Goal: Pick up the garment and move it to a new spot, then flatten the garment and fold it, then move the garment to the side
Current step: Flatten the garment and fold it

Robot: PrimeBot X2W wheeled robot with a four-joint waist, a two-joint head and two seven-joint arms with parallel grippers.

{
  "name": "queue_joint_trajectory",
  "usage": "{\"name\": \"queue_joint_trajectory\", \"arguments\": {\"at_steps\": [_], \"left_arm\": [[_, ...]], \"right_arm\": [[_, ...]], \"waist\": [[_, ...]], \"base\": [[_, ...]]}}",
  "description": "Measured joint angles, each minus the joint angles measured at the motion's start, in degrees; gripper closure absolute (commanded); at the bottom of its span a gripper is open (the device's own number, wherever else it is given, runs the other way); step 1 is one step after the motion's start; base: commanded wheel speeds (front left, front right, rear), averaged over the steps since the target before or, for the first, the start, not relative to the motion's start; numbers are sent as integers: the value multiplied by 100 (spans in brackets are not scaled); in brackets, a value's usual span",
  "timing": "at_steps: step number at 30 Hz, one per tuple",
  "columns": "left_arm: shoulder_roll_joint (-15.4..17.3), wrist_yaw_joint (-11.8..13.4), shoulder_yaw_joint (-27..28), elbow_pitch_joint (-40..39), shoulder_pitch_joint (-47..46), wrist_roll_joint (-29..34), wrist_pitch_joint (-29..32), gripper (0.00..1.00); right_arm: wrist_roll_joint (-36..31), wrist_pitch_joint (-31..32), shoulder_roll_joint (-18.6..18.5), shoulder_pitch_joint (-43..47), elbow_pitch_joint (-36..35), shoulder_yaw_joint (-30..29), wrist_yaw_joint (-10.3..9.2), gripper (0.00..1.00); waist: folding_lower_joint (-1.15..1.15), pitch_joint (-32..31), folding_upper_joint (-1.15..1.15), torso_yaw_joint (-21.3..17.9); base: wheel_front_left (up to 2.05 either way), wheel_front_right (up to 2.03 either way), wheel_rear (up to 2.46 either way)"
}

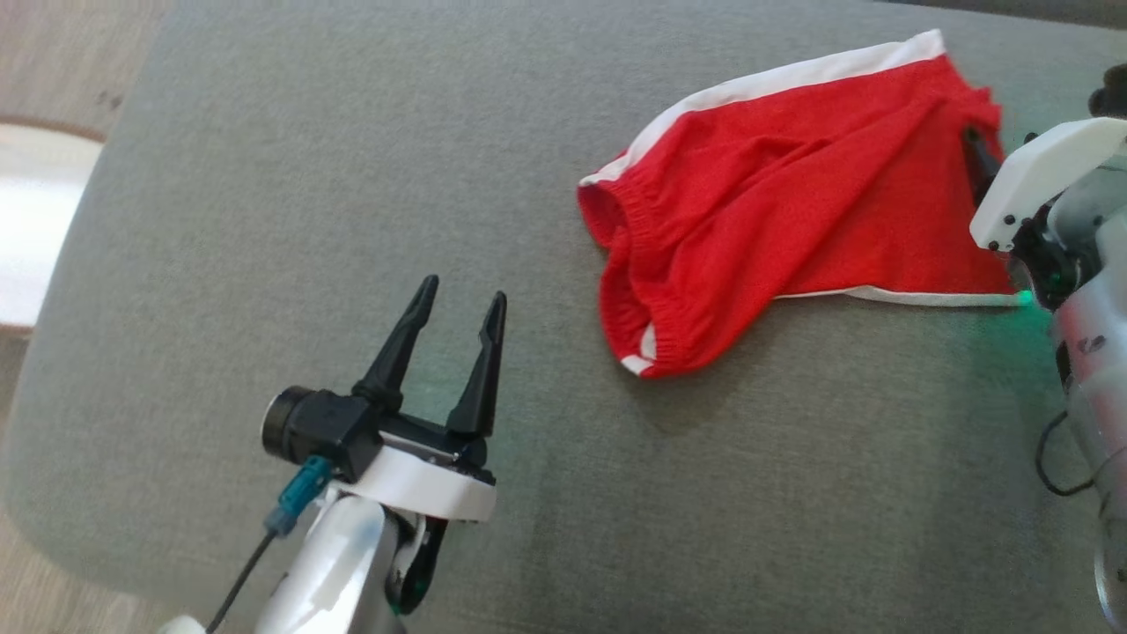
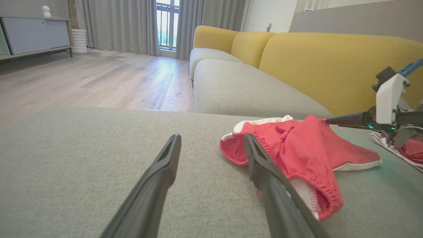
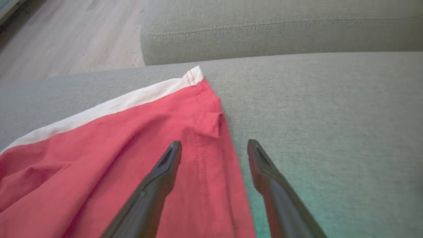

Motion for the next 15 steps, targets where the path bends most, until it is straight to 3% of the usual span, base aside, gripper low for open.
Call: {"name": "queue_joint_trajectory", "arguments": {"at_steps": [7,15], "left_arm": [[0,0,205,4,15,58,0,0],[0,-1,447,-47,212,59,0,0]], "right_arm": [[370,-120,24,23,-8,22,0,0],[801,-516,45,595,-594,236,0,0]], "waist": [[0,-250,0,-363],[0,-689,0,-886]], "base": [[0,0,0],[0,0,0]]}}
